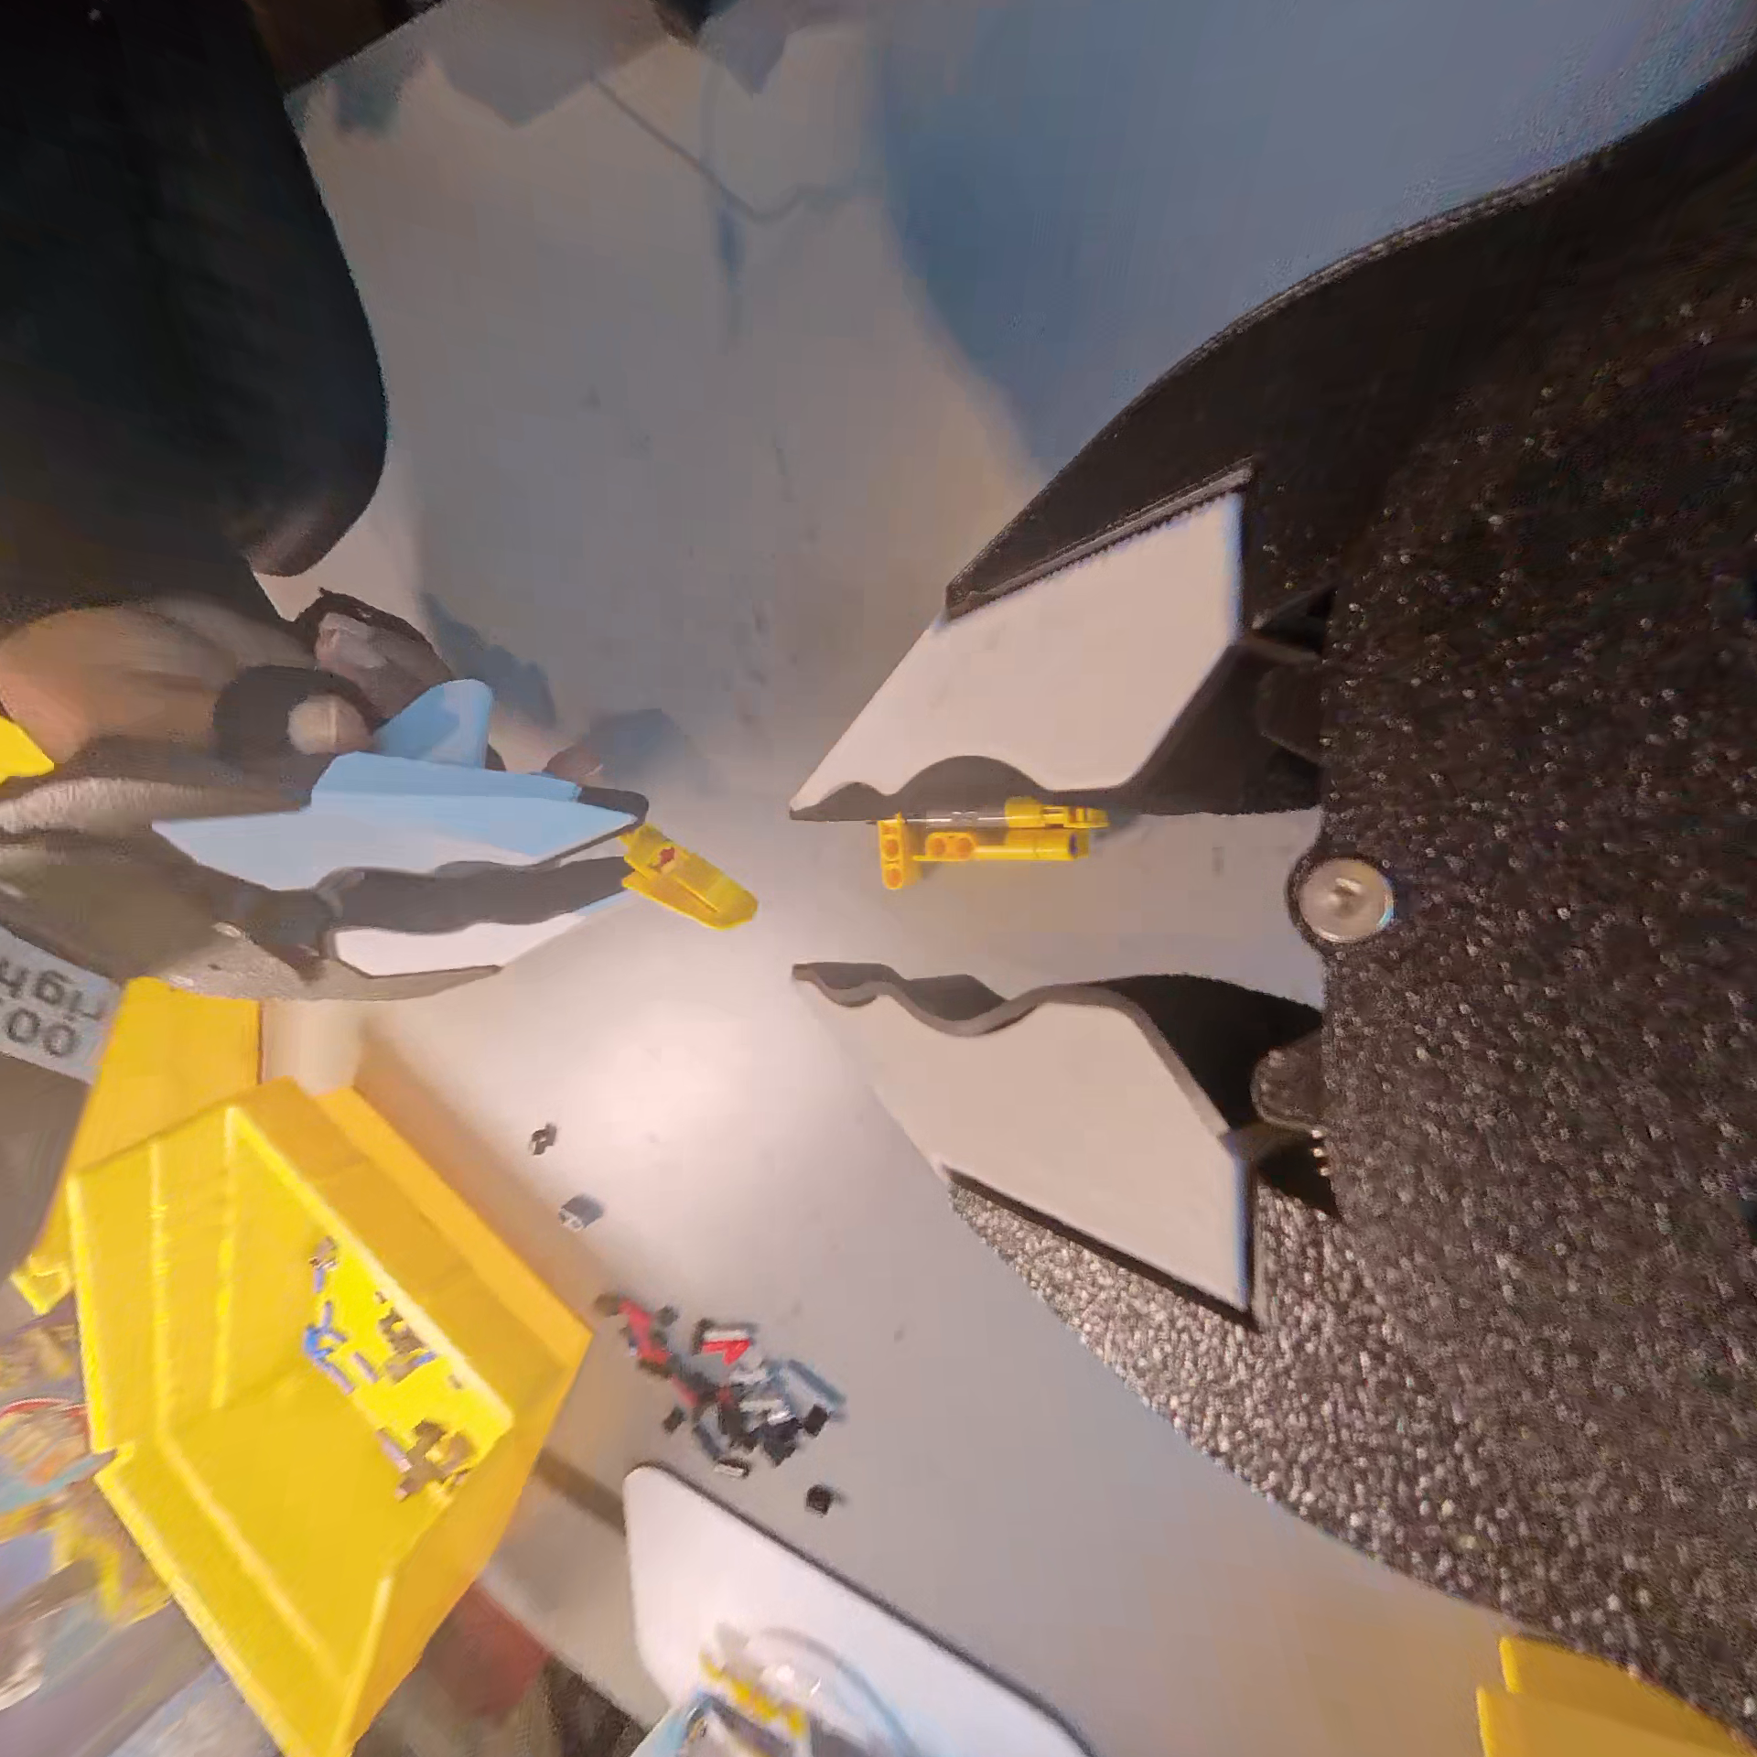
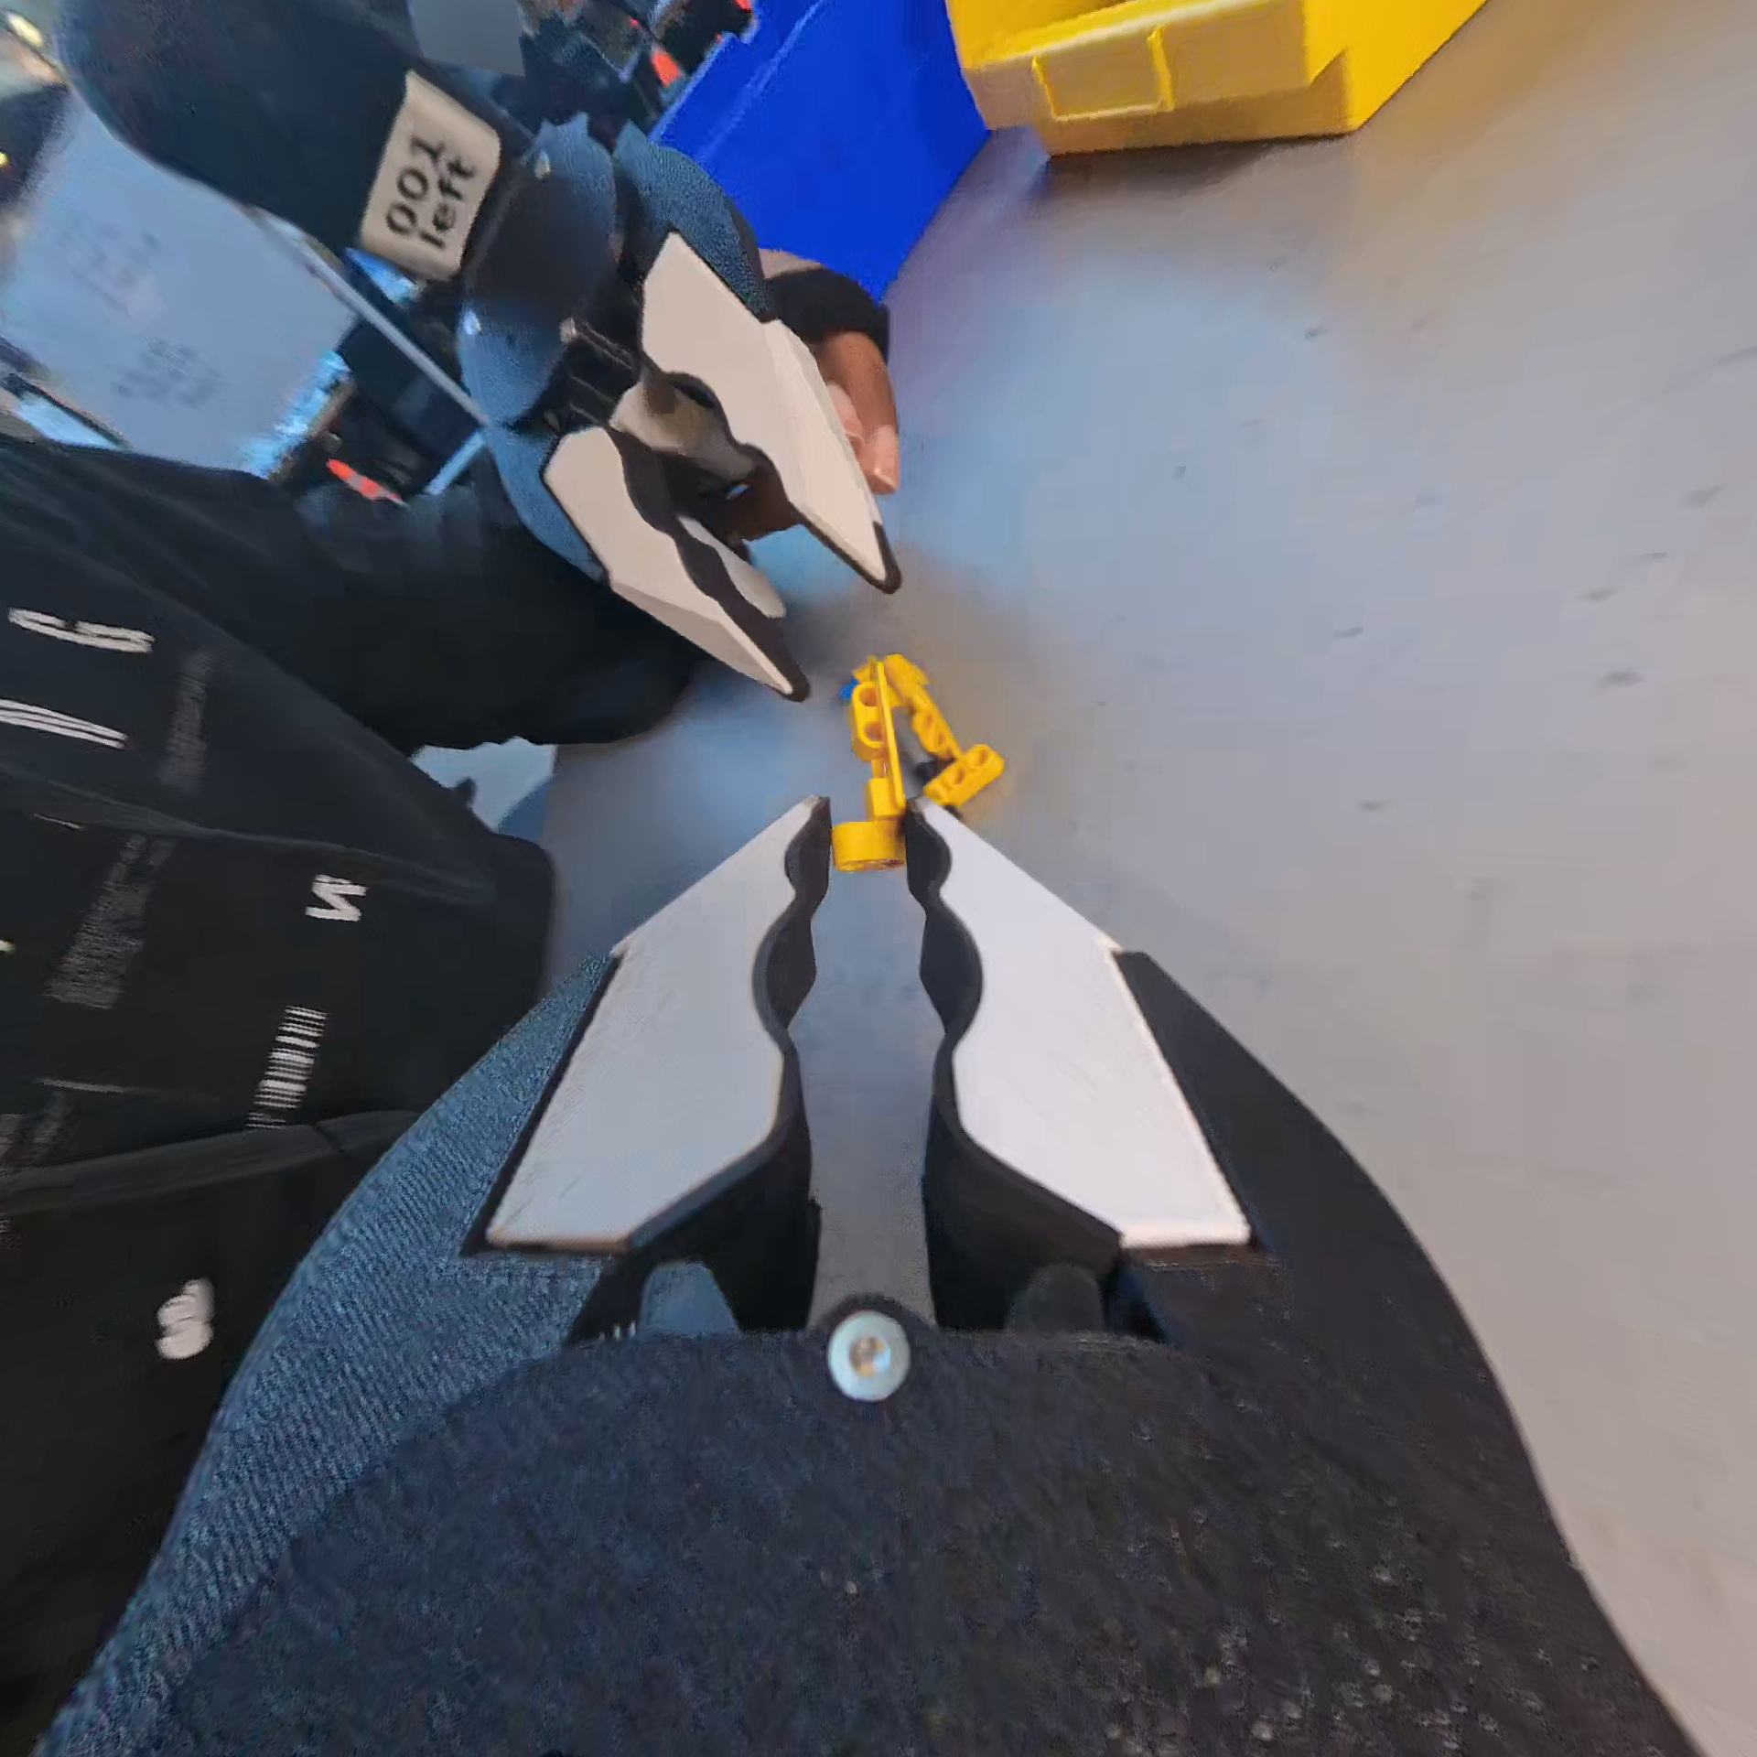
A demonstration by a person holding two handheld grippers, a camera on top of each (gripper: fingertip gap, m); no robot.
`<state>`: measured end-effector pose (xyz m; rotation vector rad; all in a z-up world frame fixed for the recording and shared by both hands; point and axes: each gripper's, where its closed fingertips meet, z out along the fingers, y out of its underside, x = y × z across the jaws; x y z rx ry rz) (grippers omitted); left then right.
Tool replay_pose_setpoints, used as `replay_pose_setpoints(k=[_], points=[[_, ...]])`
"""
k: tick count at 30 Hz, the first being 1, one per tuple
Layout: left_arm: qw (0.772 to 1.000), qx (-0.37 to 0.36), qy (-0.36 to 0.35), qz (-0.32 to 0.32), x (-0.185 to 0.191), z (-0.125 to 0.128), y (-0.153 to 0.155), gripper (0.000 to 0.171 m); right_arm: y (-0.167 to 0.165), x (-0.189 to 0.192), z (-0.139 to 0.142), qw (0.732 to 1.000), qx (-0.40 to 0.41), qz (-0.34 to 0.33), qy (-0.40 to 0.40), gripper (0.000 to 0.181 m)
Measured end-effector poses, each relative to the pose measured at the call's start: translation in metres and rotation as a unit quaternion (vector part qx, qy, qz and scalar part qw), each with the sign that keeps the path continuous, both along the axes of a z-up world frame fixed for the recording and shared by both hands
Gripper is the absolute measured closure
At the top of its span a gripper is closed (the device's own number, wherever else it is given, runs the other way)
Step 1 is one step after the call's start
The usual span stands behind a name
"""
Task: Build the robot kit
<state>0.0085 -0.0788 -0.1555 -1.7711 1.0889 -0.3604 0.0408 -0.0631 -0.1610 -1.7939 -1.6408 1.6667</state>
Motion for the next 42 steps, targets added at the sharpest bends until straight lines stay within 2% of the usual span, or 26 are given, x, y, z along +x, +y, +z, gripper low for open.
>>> replay_pose_setpoints(k=[3,5,7,12,15,17,20,23,27,31,33,36,39,42], points=[[0.999,0.040,0.024,-0.016,0.012,0.004,-0.003,0.142,-0.013,0.000,0.008,0.998,-0.065,0.025,0.001,0.166],[0.998,0.058,0.022,-0.028,0.021,0.009,-0.007,0.149,-0.023,0.002,0.009,0.995,-0.088,0.048,-0.005,0.166],[0.997,0.059,0.035,-0.038,0.025,0.008,-0.010,0.160,-0.030,0.003,0.013,0.992,-0.113,0.062,0.003,0.166],[0.998,0.043,0.032,-0.036,0.025,0.007,-0.011,0.161,-0.030,0.003,0.020,0.988,-0.137,0.067,0.015,0.166],[1.000,-0.010,-0.010,-0.023,0.020,0.005,-0.009,0.161,-0.020,-0.001,0.024,0.994,-0.084,0.050,0.054,0.161],[0.996,-0.063,-0.063,-0.014,0.014,0.002,-0.007,0.161,-0.010,-0.002,0.028,0.995,0.008,0.035,0.094,0.153],[0.989,-0.103,-0.105,-0.007,0.008,0.002,-0.004,0.161,-0.005,-0.001,0.019,0.979,0.167,0.041,0.110,0.153],[0.987,-0.112,-0.111,-0.013,0.010,0.001,-0.004,0.161,-0.012,-0.006,0.012,0.961,0.246,0.047,0.121,0.162],[0.988,-0.116,-0.099,-0.015,0.012,-0.004,-0.005,0.161,-0.012,-0.010,0.005,0.954,0.277,0.047,0.109,0.174],[0.988,-0.121,-0.094,-0.009,0.012,-0.007,-0.004,0.161,-0.011,-0.010,0.004,0.958,0.262,0.046,0.107,0.173],[0.988,-0.125,-0.091,-0.006,0.009,-0.009,-0.003,0.161,-0.009,-0.009,0.006,0.957,0.267,0.044,0.109,0.165],[0.986,-0.132,-0.097,-0.007,0.010,-0.009,-0.003,0.161,-0.008,-0.009,0.007,0.955,0.273,0.043,0.110,0.173],[0.986,-0.134,-0.095,0.001,0.009,-0.010,-0.002,0.161,-0.006,-0.010,0.004,0.954,0.278,0.041,0.106,0.174],[0.987,-0.140,-0.078,0.017,-0.002,-0.013,-0.002,0.150,0.002,-0.009,-0.001,0.954,0.284,0.033,0.086,0.174]])
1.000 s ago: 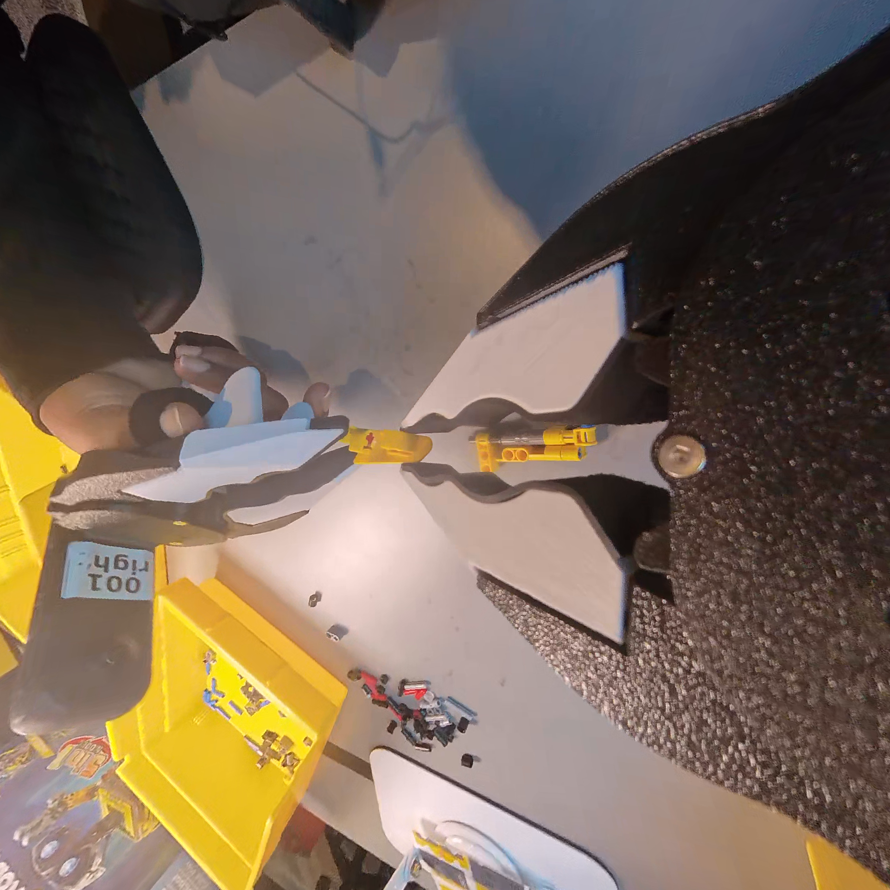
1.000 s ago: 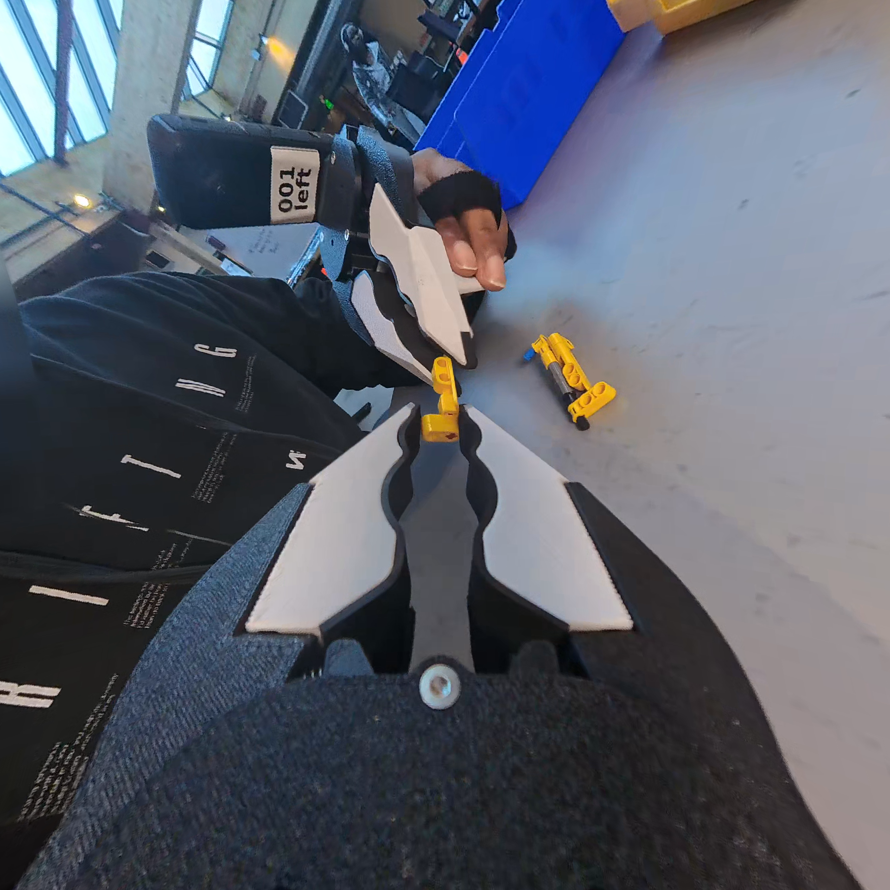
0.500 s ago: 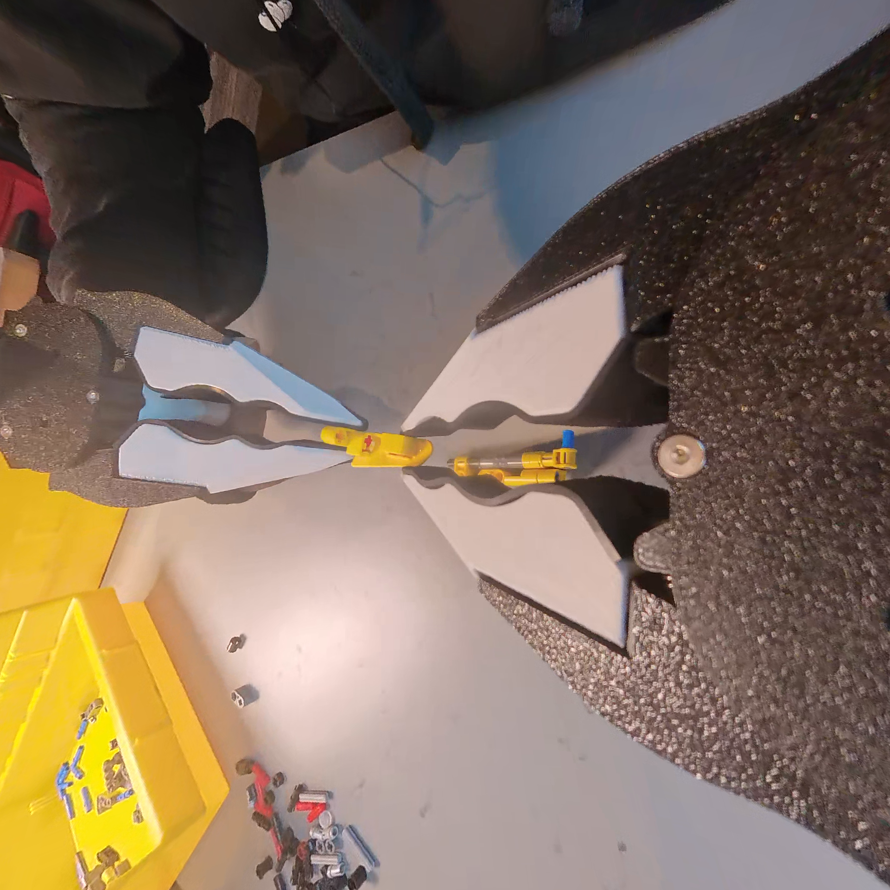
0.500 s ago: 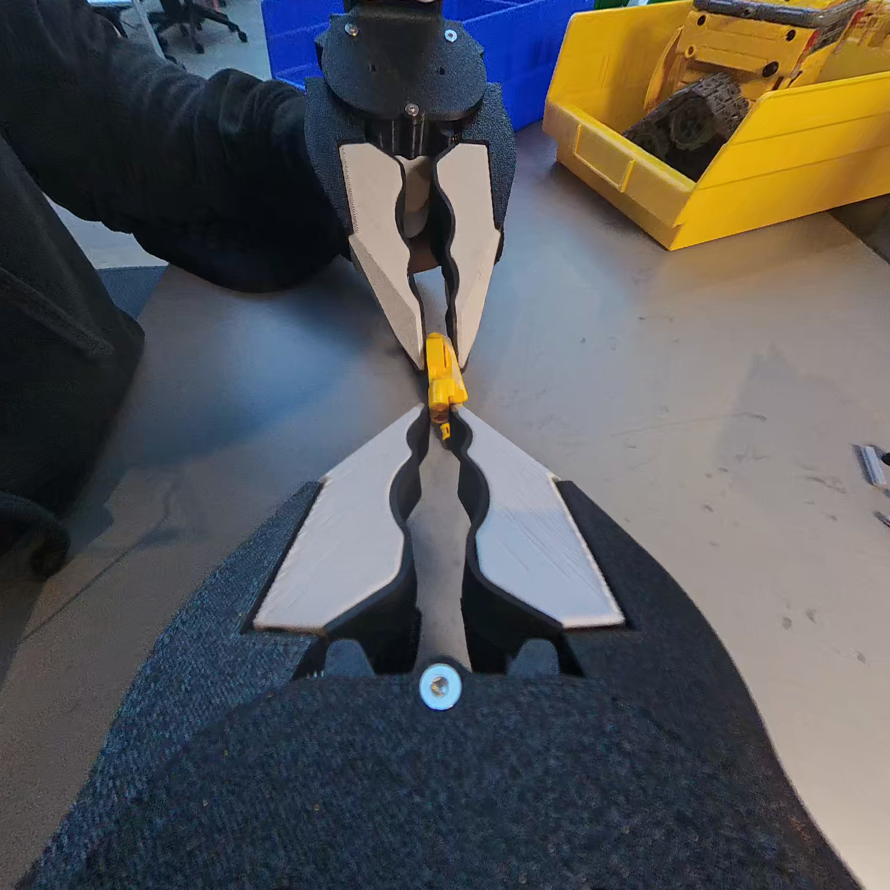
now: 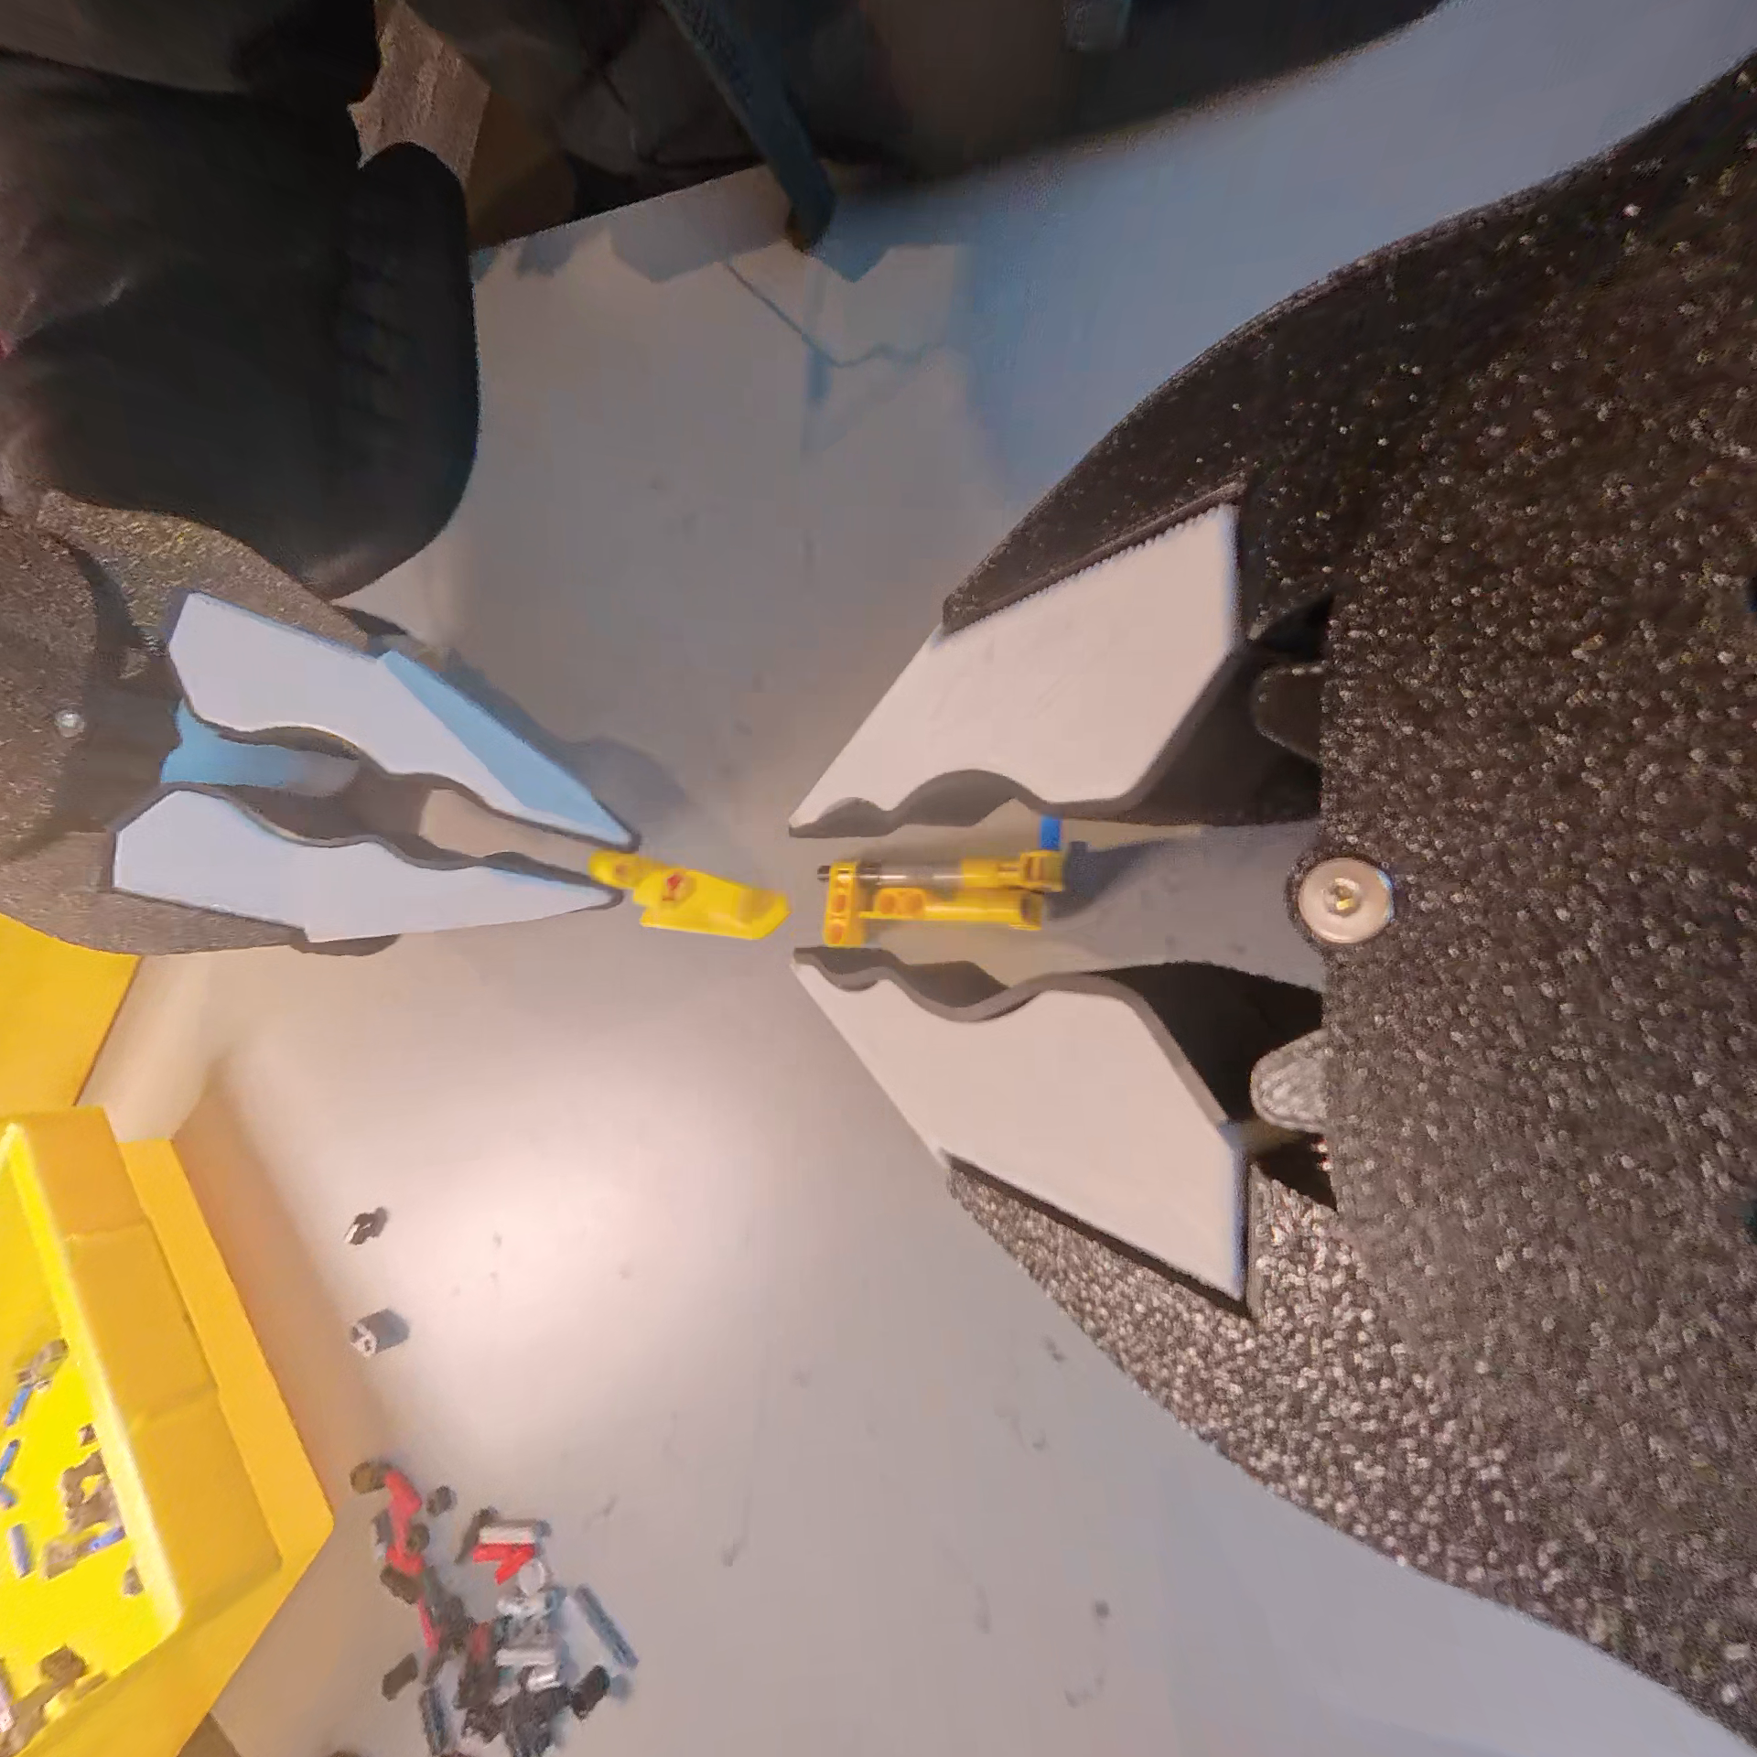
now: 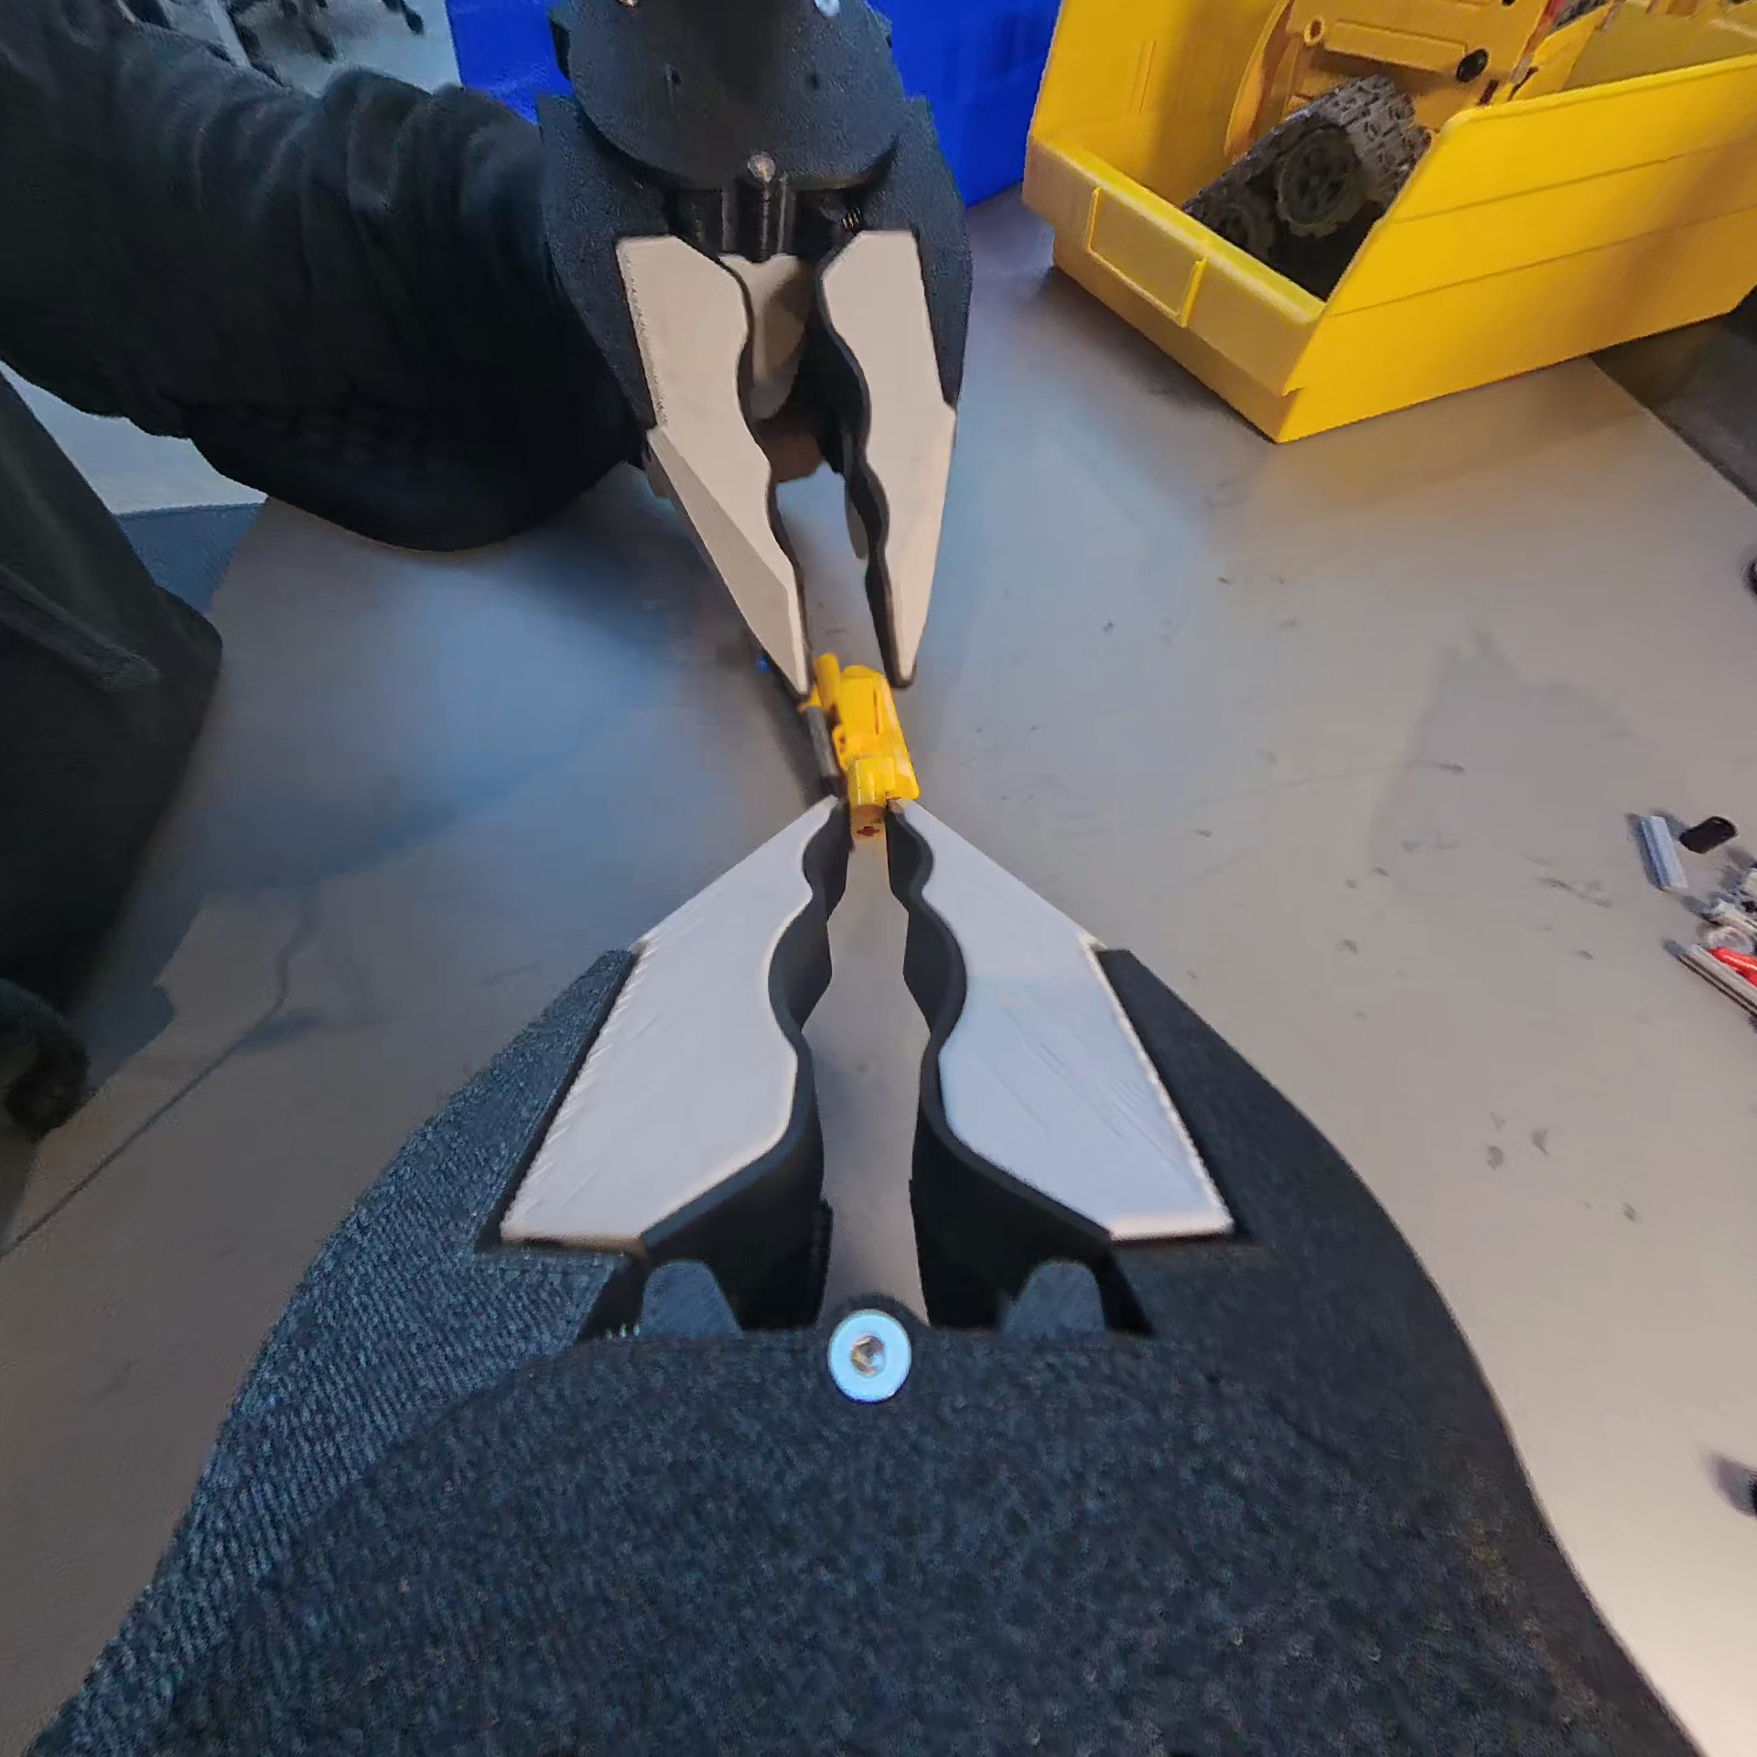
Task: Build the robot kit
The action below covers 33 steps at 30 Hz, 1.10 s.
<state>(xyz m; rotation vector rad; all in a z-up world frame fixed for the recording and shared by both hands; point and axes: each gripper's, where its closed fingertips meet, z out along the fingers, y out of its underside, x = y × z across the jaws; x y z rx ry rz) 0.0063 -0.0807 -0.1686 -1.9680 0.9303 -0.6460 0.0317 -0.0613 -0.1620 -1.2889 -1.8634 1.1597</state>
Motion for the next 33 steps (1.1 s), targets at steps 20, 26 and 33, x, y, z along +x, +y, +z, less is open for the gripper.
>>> replay_pose_setpoints(k=[20,26,33], points=[[0.996,-0.036,0.082,-0.026,-0.016,-0.025,-0.018,0.157,0.016,0.017,-0.036,0.994,0.054,-0.018,-0.088,0.174],[0.997,-0.053,0.051,-0.038,-0.006,-0.025,-0.021,0.156,0.012,0.017,-0.037,0.994,0.066,-0.010,-0.090,0.174],[0.995,-0.056,0.064,-0.044,0.001,-0.033,-0.022,0.156,0.003,0.016,-0.038,0.993,0.070,0.005,-0.089,0.174]])
